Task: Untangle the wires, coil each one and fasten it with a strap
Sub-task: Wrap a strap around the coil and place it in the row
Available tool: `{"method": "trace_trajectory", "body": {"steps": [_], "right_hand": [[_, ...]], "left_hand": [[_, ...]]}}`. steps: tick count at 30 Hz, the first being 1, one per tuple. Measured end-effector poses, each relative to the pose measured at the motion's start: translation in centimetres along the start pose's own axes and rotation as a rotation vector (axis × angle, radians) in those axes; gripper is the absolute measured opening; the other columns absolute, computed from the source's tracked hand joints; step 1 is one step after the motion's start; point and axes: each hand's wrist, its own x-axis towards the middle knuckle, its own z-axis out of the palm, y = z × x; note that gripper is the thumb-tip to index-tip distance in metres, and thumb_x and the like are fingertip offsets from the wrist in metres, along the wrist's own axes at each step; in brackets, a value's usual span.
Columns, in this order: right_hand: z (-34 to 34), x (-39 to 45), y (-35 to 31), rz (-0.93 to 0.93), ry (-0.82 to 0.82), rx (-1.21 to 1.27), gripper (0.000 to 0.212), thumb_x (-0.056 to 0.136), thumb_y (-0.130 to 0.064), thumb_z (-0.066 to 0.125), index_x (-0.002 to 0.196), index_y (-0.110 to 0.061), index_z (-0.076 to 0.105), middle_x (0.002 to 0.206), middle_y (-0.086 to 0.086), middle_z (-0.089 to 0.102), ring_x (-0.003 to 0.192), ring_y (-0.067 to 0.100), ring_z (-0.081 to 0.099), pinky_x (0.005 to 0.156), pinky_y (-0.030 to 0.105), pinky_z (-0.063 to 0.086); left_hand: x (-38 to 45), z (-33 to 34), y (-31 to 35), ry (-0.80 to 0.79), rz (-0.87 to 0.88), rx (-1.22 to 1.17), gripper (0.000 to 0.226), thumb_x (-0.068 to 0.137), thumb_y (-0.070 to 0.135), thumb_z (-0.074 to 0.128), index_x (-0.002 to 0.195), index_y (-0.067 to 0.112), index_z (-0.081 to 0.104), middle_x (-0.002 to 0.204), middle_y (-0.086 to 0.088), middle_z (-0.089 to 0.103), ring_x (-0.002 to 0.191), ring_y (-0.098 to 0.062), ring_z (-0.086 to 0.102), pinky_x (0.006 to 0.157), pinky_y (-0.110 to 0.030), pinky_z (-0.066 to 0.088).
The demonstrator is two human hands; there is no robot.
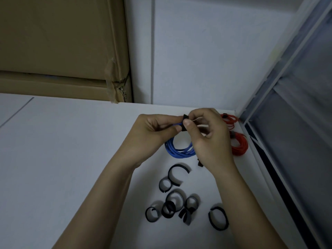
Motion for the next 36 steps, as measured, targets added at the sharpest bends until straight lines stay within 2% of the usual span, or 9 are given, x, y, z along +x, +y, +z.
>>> {"method": "trace_trajectory", "body": {"steps": [7,11,14,18,22,27,31,34,36], "right_hand": [[-0.5,0.3,0.2,0.032,-0.054,0.080,0.023,0.087,-0.005,0.066,0.088,-0.029,0.063,0.091,-0.010,0.066,0.086,0.002,0.063,0.072,0.011,0.047],[-0.6,0.4,0.4,-0.070,-0.078,-0.014,0.019,0.089,-0.008,0.064,0.103,-0.018,0.071,0.096,-0.005,0.066,0.090,0.001,0.061,0.077,0.011,0.047],[-0.8,0.4,0.6,-0.130,-0.218,-0.130,0.031,0.092,-0.008,0.060,0.122,-0.009,0.063,0.105,0.001,0.061,0.096,0.004,0.057,0.085,0.009,0.043],[-0.7,0.4,0.6,-0.138,-0.279,-0.302,0.034,0.091,-0.007,0.062,0.125,-0.009,0.062,0.105,0.009,0.060,0.092,0.020,0.059,0.083,0.030,0.049],[-0.8,0.7,0.1,-0.189,-0.322,-0.455,0.021,0.093,-0.010,0.057,0.114,-0.008,0.062,0.098,0.010,0.053,0.086,0.024,0.053,0.071,0.039,0.048],[-1.3,1.2,1.0,-0.203,-0.387,-0.449,0.017,0.093,-0.006,0.054,0.110,-0.005,0.060,0.098,0.008,0.050,0.086,0.022,0.051,0.072,0.036,0.047],[-2.1,2.2,3.2,-0.049,-0.258,-0.363,0.019,0.093,-0.006,0.055,0.111,-0.007,0.060,0.102,0.000,0.049,0.090,0.009,0.047,0.075,0.014,0.038],[-3.3,4.3,5.4,0.061,-0.197,-0.393,0.020,0.093,-0.011,0.057,0.112,-0.007,0.061,0.100,-0.002,0.049,0.094,0.013,0.050,0.076,0.014,0.034],[-4.3,6.4,7.1,0.153,-0.198,-0.500,0.021,0.092,-0.017,0.060,0.111,-0.010,0.064,0.100,0.001,0.056,0.100,0.022,0.053,0.083,0.025,0.040]], "left_hand": [[0.1,0.2,0.1,0.058,-0.021,0.045,0.051,0.084,-0.003,0.067,0.126,0.024,0.056,0.092,0.001,0.076,0.093,-0.012,0.071,0.081,-0.018,0.053],[0.1,-0.1,0.4,0.108,0.005,0.084,0.053,0.083,0.000,0.070,0.126,0.028,0.055,0.088,0.006,0.076,0.089,-0.007,0.071,0.075,-0.013,0.051],[0.2,-0.4,0.3,0.149,0.011,0.060,0.054,0.082,-0.001,0.070,0.122,0.033,0.055,0.086,0.007,0.076,0.089,-0.006,0.071,0.076,-0.013,0.051],[0.2,-0.2,0.0,0.180,-0.003,0.032,0.070,0.082,-0.005,0.069,0.139,0.027,0.042,0.091,0.003,0.076,0.088,-0.007,0.071,0.075,-0.013,0.052],[0.2,0.1,-0.3,0.211,-0.026,-0.009,0.086,0.079,-0.005,0.072,0.142,0.040,0.033,0.122,0.007,0.060,0.088,-0.012,0.072,0.073,-0.015,0.053],[0.7,0.8,-0.9,0.190,-0.021,0.080,0.050,0.081,-0.002,0.071,0.116,0.032,0.059,0.117,0.014,0.062,0.092,-0.005,0.070,0.075,-0.013,0.052],[3.0,2.0,-1.9,0.144,-0.083,0.202,0.019,0.086,0.015,0.071,0.104,0.019,0.069,0.100,0.011,0.071,0.087,-0.002,0.068,0.076,-0.016,0.052],[5.1,2.6,-2.4,0.079,-0.116,0.337,0.023,0.090,0.028,0.066,0.109,0.015,0.069,0.098,0.007,0.071,0.089,-0.006,0.067,0.079,-0.020,0.050],[6.1,2.6,-2.7,0.082,-0.149,0.477,0.034,0.092,0.035,0.062,0.120,0.017,0.063,0.106,0.007,0.066,0.091,-0.007,0.065,0.081,-0.021,0.047]]}}
